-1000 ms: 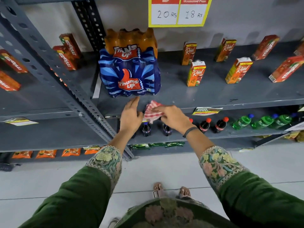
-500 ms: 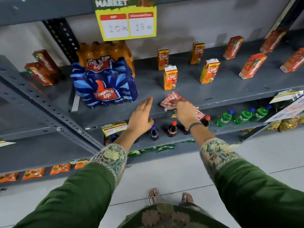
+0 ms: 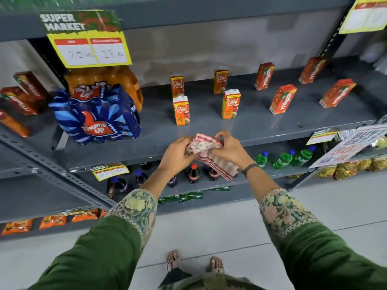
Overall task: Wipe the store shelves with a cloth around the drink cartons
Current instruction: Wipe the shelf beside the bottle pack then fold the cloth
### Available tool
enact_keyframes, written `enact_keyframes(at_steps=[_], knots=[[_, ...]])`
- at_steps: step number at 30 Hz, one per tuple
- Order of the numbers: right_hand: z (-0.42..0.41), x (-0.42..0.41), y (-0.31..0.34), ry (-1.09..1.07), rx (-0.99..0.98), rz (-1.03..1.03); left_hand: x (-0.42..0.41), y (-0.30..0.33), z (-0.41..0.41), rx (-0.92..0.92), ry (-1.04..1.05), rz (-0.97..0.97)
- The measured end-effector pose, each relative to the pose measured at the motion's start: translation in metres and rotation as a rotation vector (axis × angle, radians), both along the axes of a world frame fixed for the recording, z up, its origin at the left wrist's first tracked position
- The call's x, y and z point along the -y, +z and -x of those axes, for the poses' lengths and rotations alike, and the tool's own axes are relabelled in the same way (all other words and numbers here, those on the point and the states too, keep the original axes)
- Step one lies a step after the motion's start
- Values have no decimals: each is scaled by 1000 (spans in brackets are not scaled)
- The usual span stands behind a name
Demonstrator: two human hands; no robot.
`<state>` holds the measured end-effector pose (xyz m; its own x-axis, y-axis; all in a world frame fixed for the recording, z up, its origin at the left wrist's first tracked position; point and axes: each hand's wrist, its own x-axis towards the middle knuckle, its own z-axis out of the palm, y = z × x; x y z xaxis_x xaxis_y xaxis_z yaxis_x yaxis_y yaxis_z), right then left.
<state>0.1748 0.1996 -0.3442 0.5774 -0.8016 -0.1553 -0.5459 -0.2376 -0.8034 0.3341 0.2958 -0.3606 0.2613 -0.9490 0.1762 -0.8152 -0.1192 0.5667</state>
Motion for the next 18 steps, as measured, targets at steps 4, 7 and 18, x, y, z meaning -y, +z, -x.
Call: enact_keyframes(at_steps=[4, 7, 18], knots=[[45, 18, -7, -132, 120, -277, 11, 16, 28, -272, 107, 69], [75, 10, -10, -205, 260, -605, 11, 27, 52, -532, 197, 161], [124, -13, 46, -656, 1055, -425, 16, 81, 139, -747, 44, 470]])
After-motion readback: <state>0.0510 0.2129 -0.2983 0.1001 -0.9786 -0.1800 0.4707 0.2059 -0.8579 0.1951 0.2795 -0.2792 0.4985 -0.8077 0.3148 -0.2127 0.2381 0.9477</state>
